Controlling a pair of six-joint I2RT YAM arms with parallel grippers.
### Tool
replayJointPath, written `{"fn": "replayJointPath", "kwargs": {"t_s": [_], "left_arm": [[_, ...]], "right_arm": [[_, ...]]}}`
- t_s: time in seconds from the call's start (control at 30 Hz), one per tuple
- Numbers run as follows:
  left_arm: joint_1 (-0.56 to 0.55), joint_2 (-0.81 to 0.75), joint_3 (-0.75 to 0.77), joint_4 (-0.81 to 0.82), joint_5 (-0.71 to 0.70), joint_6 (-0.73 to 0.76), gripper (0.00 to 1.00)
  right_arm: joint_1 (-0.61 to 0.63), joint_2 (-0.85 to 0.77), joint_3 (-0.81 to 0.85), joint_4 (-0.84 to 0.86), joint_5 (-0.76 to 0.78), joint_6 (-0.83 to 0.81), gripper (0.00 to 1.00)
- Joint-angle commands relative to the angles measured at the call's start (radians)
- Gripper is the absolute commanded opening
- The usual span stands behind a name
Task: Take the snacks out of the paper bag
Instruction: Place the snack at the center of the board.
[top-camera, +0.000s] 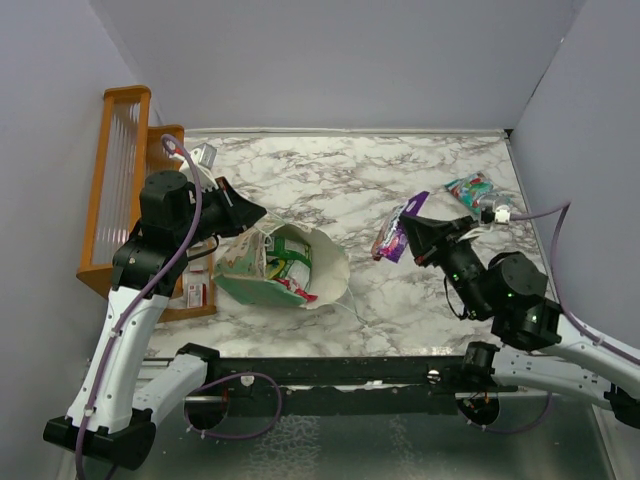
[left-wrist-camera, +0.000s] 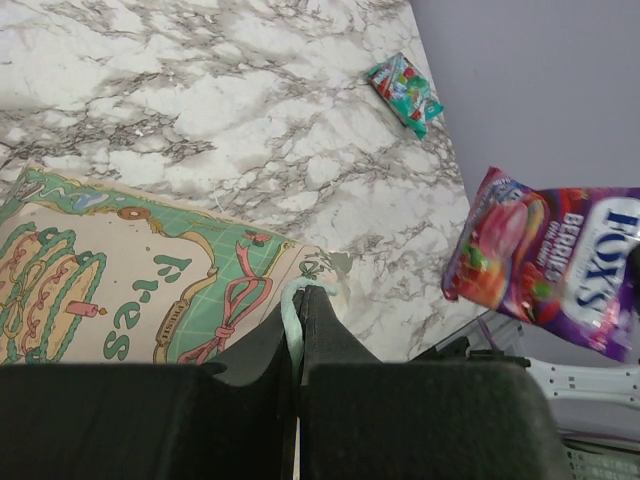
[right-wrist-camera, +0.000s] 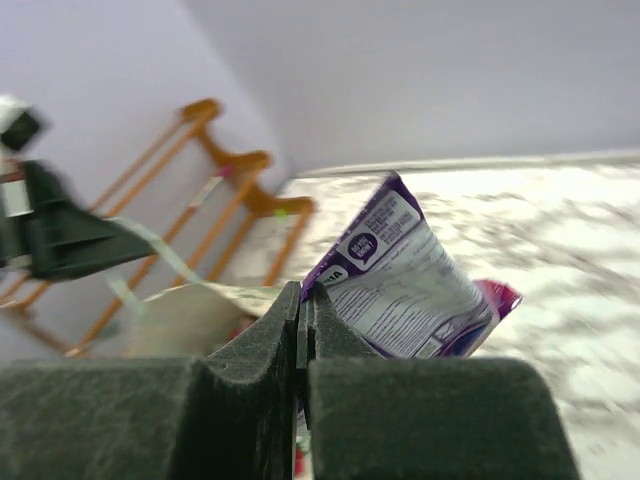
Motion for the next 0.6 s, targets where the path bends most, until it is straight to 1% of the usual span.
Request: {"fn": "replayJointPath", "kwargs": {"t_s": [0.0,0.07,0.13,0.23,0.33,0.4,0.43,0.47,0.57], "left_arm": [[-0.002,-0.020,0.013,-0.007,-0.028,0.009,0.00],[-0.003,-0.019,0.011,-0.005,-0.025,0.006,0.00],[-0.003,-0.017,0.011,-0.005,-0.019,0.005,0.00],[-0.003,-0.010,0.012,-0.002,-0.017,0.005,0.00],[-0.003,-0.003,0.010,-0.001,-0.013,0.005,0.00],[-0.003,0.000,0.010,0.001,-0.009,0.004,0.00],[-0.002,0.000,0.010,0.000,-0.007,0.005,0.00],[-0.003,-0.001,0.010,-0.001,-0.006,0.005,0.00],[-0.003,-0.005,0.011,-0.007,-0.009,0.005,0.00]], "right_arm": [[0.003,-0.015,-0.104,-0.093,0.420,0.126,0.01],[0.003,-0.016,-0.155,-0.132,0.490,0.209,0.01],[0.003,-0.006,-0.190,-0.165,0.522,0.264,0.01],[0.002,0.039,-0.182,-0.299,0.557,0.430,0.01],[-0.005,0.108,-0.171,-0.312,0.596,0.456,0.01],[-0.033,0.156,-0.161,-0.282,0.590,0.430,0.01],[-0.062,0.181,-0.155,-0.255,0.566,0.403,0.01],[-0.124,0.203,-0.146,-0.214,0.522,0.375,0.01],[-0.315,0.254,-0.143,-0.105,0.291,0.312,0.01]]}}
